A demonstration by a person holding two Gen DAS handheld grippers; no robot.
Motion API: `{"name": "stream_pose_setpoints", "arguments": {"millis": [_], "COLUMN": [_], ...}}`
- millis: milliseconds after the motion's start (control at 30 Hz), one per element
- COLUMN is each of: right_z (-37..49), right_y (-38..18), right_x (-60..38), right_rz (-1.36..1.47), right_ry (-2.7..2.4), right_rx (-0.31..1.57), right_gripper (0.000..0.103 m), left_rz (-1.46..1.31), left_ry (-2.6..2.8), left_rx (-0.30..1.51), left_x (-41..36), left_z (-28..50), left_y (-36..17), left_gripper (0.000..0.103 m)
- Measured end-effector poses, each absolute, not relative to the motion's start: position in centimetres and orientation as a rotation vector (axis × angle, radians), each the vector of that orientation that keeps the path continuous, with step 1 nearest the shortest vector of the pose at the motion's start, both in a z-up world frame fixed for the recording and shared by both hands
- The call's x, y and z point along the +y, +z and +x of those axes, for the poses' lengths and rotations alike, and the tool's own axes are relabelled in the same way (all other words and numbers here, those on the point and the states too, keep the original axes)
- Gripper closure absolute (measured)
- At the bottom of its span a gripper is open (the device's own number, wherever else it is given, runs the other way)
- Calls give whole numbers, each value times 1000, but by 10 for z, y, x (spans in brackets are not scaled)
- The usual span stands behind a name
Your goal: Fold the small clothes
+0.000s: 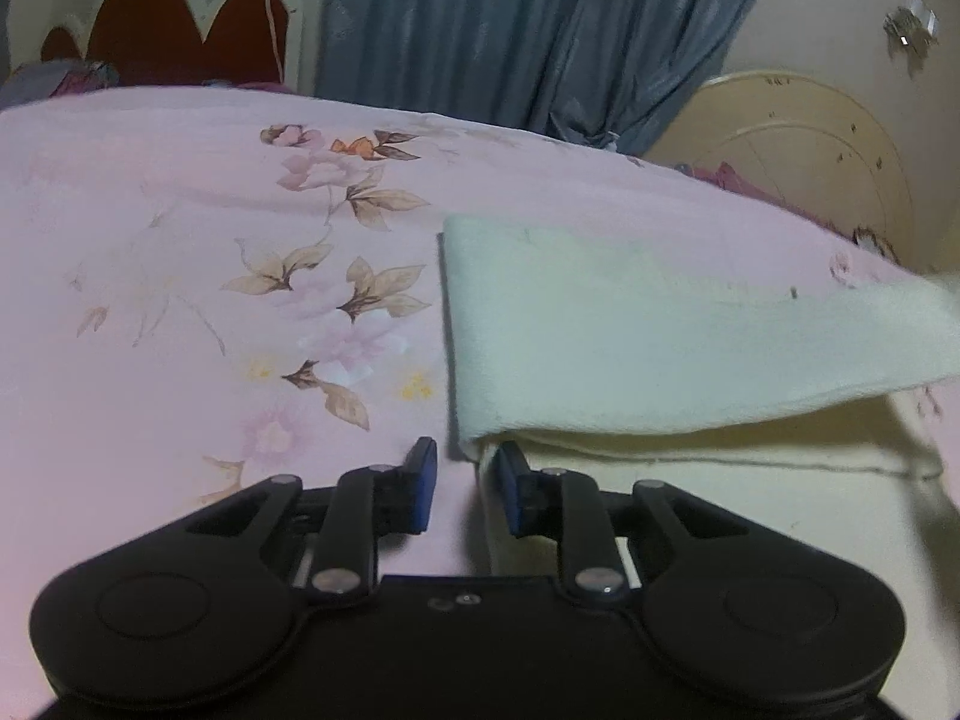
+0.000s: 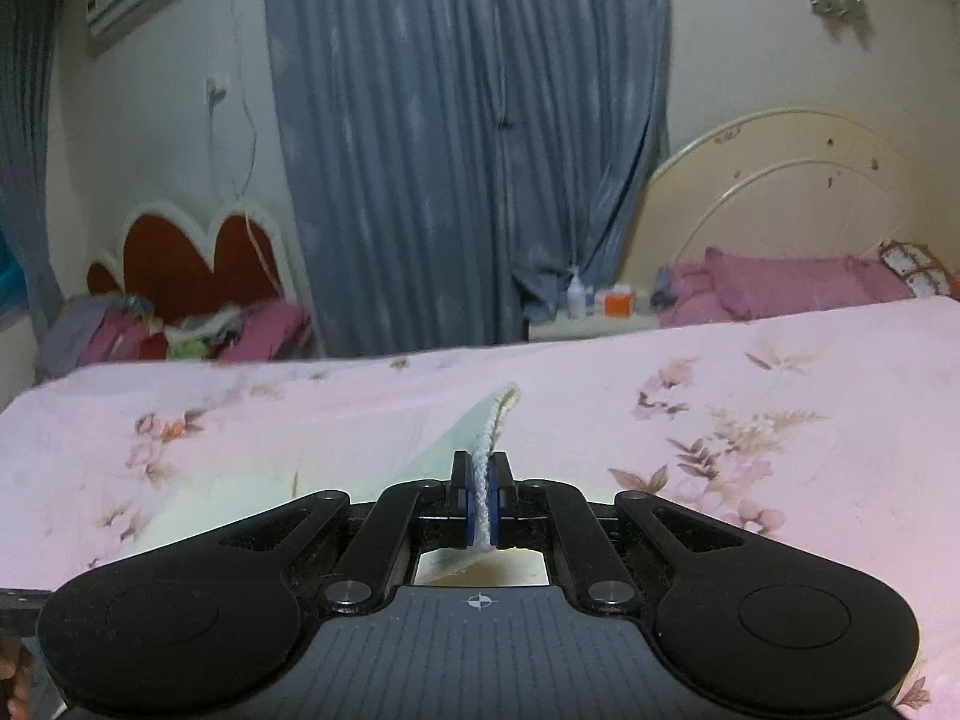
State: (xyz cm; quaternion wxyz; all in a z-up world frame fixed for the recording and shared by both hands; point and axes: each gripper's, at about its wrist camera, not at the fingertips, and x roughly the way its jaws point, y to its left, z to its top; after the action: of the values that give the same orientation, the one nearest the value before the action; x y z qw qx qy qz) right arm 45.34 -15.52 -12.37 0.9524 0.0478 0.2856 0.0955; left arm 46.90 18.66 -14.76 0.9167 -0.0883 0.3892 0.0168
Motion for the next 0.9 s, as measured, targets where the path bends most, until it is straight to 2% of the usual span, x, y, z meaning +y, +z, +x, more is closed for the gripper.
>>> {"name": "stream_pose_setpoints", "arguments": {"millis": [67,267,500,633,667,700,733,900], "right_z": [460,458,451,471,472,471,469,462], "right_y": [-150,-178,-163,-195,-196,-189,-183,-159], "right_x": [-160,-168,-169,-172,-172,-172,-174,-167], "right_rz": [101,152,121,117,109,91,86,71], "right_ry": [183,146,152,130,135,124,106,118], "right_rx": [674,724,587,788,795,794,790,701], "right_gripper": [100,100,100,100,100,99,99,99], "left_rz": [-175,-170,-158,-152,-160,-182,-200,-231], "left_ry": [32,15,8,-8,-29,-40,-27,-71], "left_rx": [807,815,815,834,856,858,819,724], "left_x": [185,187,186,187,190,196,202,190], "left_z": [470,472,473,475,477,475,471,479], "left_y": [-147,-147,-149,-147,-143,-136,-125,-107], "left_gripper": [82,82,82,82,81,74,72,72]}}
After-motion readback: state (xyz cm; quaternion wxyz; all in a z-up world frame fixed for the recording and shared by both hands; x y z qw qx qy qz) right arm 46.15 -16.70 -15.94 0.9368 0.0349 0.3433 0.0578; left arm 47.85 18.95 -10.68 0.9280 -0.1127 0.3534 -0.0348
